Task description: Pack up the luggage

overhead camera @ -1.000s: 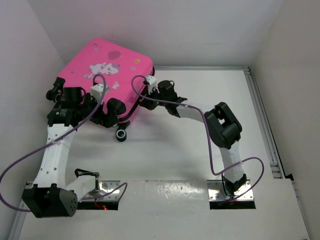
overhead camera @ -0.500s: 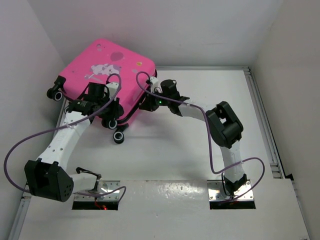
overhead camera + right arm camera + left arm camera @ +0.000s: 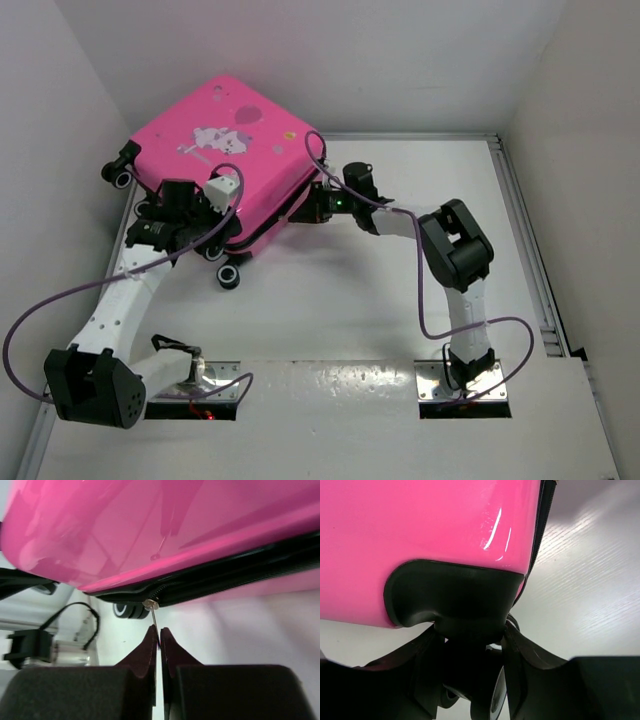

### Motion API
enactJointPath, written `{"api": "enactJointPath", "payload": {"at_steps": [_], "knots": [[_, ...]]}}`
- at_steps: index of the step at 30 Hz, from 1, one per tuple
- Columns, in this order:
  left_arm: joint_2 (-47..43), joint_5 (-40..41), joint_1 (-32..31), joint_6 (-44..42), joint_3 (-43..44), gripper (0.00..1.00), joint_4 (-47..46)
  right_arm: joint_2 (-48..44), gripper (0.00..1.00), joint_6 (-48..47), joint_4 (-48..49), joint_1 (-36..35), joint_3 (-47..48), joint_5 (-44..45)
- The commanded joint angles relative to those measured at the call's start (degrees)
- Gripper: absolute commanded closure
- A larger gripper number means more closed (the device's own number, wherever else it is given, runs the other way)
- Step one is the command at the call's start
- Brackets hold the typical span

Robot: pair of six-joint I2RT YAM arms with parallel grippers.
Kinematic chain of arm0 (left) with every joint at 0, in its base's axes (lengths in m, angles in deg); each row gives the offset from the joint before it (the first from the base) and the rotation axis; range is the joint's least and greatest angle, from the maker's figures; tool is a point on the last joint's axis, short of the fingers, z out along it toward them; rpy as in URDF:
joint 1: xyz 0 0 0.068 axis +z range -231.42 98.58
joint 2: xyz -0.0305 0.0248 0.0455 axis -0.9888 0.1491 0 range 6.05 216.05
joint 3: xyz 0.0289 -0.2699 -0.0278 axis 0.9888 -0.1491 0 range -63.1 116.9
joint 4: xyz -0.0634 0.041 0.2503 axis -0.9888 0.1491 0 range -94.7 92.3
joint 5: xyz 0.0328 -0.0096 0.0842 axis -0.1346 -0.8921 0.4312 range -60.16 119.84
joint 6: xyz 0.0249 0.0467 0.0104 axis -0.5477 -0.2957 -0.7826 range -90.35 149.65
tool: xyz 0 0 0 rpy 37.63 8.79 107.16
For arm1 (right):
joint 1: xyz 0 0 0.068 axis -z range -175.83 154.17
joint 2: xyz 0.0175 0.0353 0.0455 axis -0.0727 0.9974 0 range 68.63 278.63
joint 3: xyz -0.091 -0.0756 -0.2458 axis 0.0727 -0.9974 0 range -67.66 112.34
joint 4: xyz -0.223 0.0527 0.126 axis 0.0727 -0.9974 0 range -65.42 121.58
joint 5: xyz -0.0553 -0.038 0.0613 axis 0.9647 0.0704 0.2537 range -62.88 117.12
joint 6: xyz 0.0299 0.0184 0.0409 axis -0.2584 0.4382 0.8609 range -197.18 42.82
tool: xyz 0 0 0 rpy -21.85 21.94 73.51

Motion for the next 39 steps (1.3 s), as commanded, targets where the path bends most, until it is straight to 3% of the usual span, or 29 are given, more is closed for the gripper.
{"api": "enactJointPath", "payload": {"at_steps": [1, 7, 12, 15, 20, 25, 34, 39], "knots": [[0.1, 8.2, 4.9, -14.1, -4.2, 1.00, 3.1, -0.8, 1.00, 8.3, 2.9, 4.9, -2.1, -1.3], [-0.5, 6.6, 8.0, -20.4, -7.7, 1.00, 2.6, -0.4, 1.00, 12.7, 5.2, 6.8, -2.2, -1.5], [0.1, 1.8, 8.5, -18.6, -4.1, 0.97, 2.6, -0.6, 1.00, 7.2, 5.2, 5.8, -1.2, -4.4], [0.1, -1.6, 8.5, -18.6, -2.8, 0.86, 3.8, -2.0, 0.77, -1.7, -0.2, 4.5, 0.4, -4.6], [-1.1, -5.1, 8.5, -16.9, -2.3, 0.77, 3.8, -2.7, 0.48, -3.3, -0.4, 2.1, 0.8, -5.2], [-1.6, -6.4, 8.5, -15.7, -2.8, 0.73, 3.8, 0.5, 0.36, 3.2, 2.9, -0.6, 3.3, -6.7], [-2.1, -7.5, 8.5, -14.5, -1.6, 0.72, 3.8, 4.0, 0.17, 3.2, 2.2, -4.0, 6.8, -7.3], [-2.1, -8.0, 8.5, -14.0, -1.1, 0.72, 3.8, 5.8, 0.14, 1.8, 1.7, -5.2, 8.0, -6.9]]}}
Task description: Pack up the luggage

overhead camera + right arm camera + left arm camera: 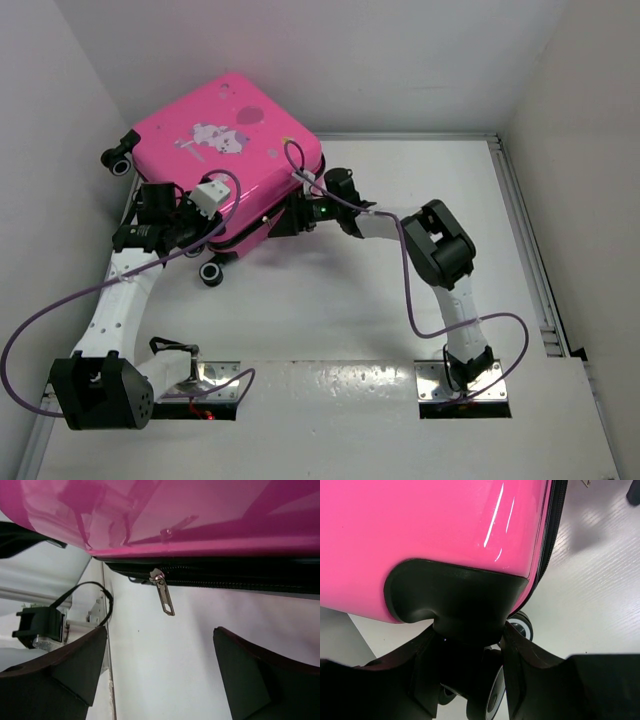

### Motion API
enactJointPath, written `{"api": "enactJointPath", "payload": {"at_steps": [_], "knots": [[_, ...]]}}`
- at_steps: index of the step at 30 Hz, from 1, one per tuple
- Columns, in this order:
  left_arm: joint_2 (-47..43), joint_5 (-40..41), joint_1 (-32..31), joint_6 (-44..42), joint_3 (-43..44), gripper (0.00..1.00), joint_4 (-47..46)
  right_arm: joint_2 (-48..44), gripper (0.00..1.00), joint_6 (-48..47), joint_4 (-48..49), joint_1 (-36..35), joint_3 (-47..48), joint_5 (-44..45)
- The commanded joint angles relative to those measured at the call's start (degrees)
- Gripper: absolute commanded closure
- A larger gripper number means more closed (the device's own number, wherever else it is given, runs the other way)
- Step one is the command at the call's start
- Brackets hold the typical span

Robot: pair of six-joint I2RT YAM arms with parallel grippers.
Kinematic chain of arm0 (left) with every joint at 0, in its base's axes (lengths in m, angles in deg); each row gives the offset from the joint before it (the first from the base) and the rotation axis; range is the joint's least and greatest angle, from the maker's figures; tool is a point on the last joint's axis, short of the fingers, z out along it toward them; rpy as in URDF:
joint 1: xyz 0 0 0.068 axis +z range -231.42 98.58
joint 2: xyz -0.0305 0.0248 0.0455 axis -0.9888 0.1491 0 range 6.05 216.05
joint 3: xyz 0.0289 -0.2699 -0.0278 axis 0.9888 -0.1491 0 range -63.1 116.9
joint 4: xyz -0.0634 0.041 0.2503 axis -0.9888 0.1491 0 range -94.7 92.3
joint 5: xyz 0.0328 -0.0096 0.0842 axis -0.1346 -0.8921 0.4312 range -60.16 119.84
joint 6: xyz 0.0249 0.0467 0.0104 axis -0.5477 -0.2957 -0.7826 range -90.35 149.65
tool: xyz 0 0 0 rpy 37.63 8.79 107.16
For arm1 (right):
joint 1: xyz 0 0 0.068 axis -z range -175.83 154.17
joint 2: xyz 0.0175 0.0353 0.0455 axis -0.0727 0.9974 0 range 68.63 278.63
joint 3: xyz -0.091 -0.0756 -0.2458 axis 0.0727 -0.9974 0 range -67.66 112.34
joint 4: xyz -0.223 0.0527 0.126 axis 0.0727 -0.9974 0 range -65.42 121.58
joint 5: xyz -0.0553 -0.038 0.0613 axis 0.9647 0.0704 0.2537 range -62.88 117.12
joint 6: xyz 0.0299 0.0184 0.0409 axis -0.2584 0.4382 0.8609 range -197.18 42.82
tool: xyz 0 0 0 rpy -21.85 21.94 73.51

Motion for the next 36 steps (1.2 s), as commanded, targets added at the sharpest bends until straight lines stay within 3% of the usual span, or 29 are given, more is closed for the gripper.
{"api": "enactJointPath", "payload": {"at_steps": [1, 13, 19, 25, 32, 33, 36], "knots": [[-0.2, -3.1, 0.7, 2.2, 0.9, 0.72, 4.9, 1.0, 0.14, -1.3, 2.1, -1.1, 3.2, -0.8], [-0.2, -3.6, 0.7, 3.4, 0.9, 0.71, 4.9, 3.9, 0.17, -0.6, 5.1, -2.8, 8.1, 0.5], [-0.2, -3.6, 0.7, 3.9, 0.9, 0.71, 4.9, 3.4, 0.39, 2.9, 4.6, -2.7, 8.6, 5.8], [0.3, -4.2, 0.7, 4.4, 0.9, 0.71, 4.4, 1.8, 0.48, 8.8, 8.0, -3.0, 6.6, 8.2], [0.3, -4.7, 0.7, 5.0, 0.9, 0.71, 3.9, 1.1, 0.56, 8.9, 7.1, -3.4, 6.0, 12.1], [0.3, -4.7, 0.7, 5.0, 0.9, 0.71, 3.9, 1.2, 0.66, 8.8, 7.2, -3.6, 6.1, 12.5], [0.3, -4.7, 0.7, 5.0, 0.9, 0.71, 3.9, 1.1, 0.82, 7.3, 8.2, -3.9, 6.1, 12.4]]}}
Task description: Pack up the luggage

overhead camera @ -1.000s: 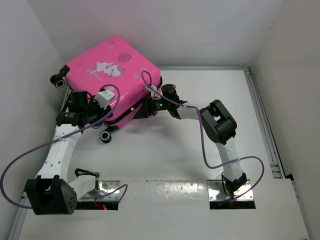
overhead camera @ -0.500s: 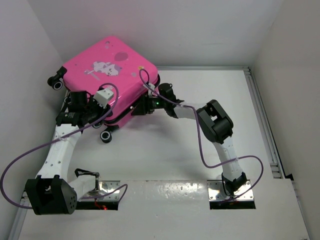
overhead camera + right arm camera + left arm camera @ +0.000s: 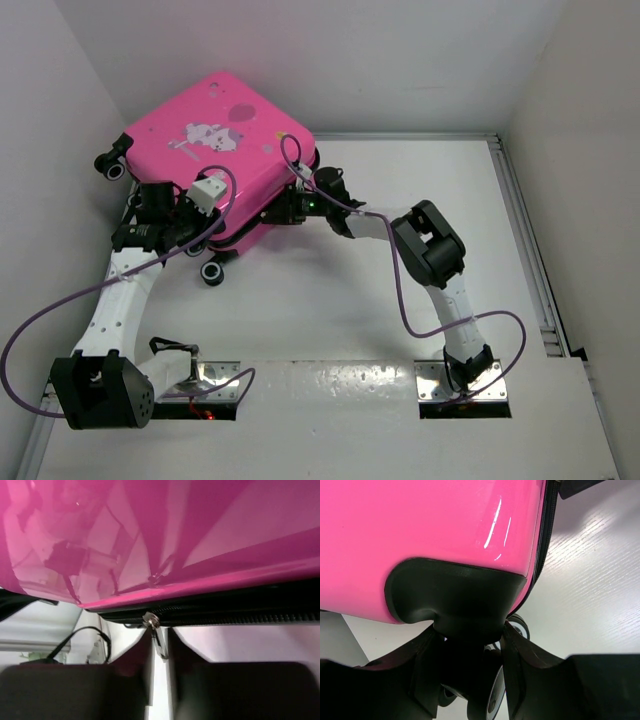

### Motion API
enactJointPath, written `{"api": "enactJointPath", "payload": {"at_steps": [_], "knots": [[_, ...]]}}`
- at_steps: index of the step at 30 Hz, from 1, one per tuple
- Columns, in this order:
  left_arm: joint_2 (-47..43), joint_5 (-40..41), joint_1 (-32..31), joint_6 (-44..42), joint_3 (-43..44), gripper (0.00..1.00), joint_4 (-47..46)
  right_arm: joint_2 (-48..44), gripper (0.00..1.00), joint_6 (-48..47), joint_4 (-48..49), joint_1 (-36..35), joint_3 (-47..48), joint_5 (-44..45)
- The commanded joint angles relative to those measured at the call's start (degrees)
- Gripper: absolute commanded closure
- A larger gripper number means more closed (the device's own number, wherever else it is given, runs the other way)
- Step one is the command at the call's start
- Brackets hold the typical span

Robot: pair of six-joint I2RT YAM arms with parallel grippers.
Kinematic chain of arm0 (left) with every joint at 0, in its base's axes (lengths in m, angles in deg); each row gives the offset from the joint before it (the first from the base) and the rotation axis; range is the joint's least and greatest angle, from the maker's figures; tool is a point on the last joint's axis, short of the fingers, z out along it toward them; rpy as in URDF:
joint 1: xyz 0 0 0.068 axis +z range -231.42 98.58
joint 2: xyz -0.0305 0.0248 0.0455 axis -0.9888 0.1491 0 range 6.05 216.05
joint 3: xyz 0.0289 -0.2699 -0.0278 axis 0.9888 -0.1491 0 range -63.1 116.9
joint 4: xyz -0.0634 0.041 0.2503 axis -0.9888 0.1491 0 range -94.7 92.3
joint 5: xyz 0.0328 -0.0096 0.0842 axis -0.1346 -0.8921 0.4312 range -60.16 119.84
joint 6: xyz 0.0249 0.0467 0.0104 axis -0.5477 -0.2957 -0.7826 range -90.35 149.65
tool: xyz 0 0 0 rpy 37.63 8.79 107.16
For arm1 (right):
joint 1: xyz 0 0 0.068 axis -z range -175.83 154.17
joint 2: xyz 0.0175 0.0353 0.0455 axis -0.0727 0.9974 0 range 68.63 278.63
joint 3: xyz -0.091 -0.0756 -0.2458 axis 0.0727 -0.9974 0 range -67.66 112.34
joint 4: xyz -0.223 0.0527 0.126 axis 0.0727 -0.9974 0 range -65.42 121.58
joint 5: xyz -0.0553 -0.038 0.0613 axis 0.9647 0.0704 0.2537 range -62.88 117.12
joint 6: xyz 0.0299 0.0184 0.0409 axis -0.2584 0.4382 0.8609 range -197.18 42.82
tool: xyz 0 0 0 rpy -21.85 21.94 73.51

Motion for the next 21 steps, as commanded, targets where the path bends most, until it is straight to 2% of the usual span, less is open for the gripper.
{"api": "enactJointPath", "payload": {"at_steps": [1, 4, 9, 12, 13, 14, 19, 21], "knots": [[0.2, -4.3, 0.4, 1.7, 0.8, 0.71, 4.9, -2.7, 0.91, -1.3, 4.7, -1.4, 0.9, 0.5], [0.2, -4.8, 0.4, 3.0, 0.8, 0.71, 4.4, -3.4, 1.00, -2.9, 6.0, -1.5, 0.4, -0.2], [1.3, -5.3, 0.4, 2.0, 1.3, 0.74, 6.8, -5.5, 1.00, -8.7, 4.8, -1.4, -0.3, 0.0], [3.2, -4.8, 0.4, -1.3, 2.5, 0.47, 11.7, -6.9, 1.00, -11.7, 3.3, -1.3, -0.1, 0.4], [3.8, -3.2, 0.4, -1.3, 3.4, 0.35, 12.8, -7.2, 1.00, -12.0, 3.0, -1.3, -0.4, 0.4], [3.8, -2.7, 0.4, -2.2, 3.4, 0.33, 14.6, -7.3, 1.00, -12.4, 2.7, -1.1, -0.5, 0.5], [5.2, -0.3, 0.4, -4.3, 2.8, 0.33, 15.4, -7.6, 1.00, -13.7, 2.3, -1.1, -0.8, 0.5], [6.7, 0.5, 0.4, -4.3, 2.8, 0.38, 15.4, -7.9, 1.00, -14.0, 1.8, -1.1, -0.8, 0.5]]}}
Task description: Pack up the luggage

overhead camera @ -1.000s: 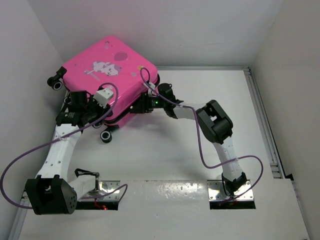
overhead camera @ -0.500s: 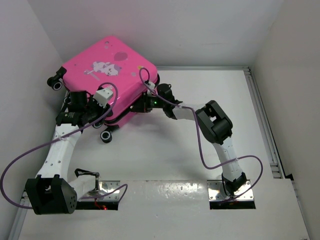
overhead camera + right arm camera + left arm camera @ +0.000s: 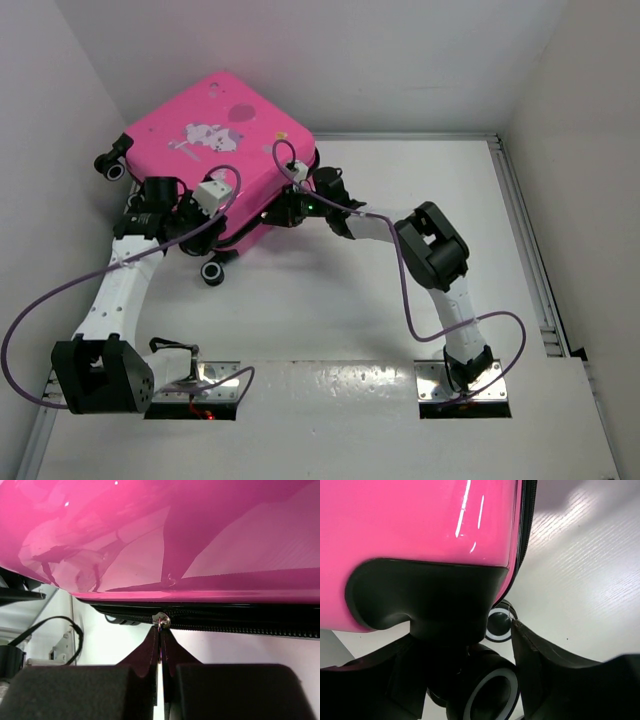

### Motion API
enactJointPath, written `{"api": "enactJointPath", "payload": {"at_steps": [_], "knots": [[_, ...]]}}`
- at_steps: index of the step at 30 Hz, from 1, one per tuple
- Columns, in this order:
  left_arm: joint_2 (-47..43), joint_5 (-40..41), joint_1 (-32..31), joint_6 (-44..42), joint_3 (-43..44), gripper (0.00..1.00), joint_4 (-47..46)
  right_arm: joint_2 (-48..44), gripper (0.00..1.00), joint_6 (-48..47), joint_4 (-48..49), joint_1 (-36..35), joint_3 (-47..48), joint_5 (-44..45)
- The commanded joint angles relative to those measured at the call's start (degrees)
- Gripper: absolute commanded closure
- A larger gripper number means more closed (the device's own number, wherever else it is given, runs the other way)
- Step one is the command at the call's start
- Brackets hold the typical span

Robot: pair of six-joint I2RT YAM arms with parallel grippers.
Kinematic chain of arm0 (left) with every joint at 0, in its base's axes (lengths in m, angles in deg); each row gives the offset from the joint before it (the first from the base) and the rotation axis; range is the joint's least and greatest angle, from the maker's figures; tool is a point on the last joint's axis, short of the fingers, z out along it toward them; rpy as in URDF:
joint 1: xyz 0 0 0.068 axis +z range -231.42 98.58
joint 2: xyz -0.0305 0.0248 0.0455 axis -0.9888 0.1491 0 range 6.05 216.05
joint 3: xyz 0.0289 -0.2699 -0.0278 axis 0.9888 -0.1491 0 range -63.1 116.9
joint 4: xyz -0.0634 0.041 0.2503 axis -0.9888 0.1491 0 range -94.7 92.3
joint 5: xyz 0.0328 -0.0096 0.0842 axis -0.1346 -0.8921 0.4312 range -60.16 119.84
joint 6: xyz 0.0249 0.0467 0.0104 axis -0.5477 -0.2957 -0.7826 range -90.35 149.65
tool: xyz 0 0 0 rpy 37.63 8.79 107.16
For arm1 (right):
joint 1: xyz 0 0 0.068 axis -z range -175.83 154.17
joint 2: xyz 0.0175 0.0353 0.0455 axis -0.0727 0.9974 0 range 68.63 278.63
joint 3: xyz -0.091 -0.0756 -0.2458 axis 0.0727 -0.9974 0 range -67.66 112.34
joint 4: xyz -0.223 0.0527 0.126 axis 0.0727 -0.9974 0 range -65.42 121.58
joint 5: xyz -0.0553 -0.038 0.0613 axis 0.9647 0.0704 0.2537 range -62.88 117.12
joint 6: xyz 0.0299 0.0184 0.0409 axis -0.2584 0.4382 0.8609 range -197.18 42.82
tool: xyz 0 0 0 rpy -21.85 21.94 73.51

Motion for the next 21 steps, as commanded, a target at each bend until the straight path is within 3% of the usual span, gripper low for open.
{"api": "enactJointPath", "payload": {"at_steps": [1, 4, 6, 7, 15, 21], "knots": [[2.4, 1.7, 0.4, -1.0, -0.6, 0.40, 7.9, -5.8, 1.00, -3.3, 2.6, -0.3, 0.1, -0.6], [2.9, -0.1, 0.4, -0.2, -0.1, 0.77, 6.0, -6.4, 1.00, -4.9, 1.7, -0.3, -0.3, -0.5], [2.3, -4.3, 1.2, 2.8, -0.1, 0.97, 4.5, -7.1, 1.00, -5.1, 1.4, -0.1, -1.5, 0.4], [1.8, -6.6, 1.8, 3.4, -0.1, 1.00, 3.4, -7.3, 1.00, -6.2, 0.9, -0.2, -2.0, 0.6], [-4.4, -29.9, 10.5, 15.2, -4.6, 1.00, -5.6, -11.6, 1.00, -9.8, 0.6, 0.1, -6.2, 5.3], [-3.6, -47.3, 14.7, 23.7, -4.6, 1.00, -9.6, -13.3, 1.00, -10.8, 0.9, -0.1, -6.7, 8.2]]}}
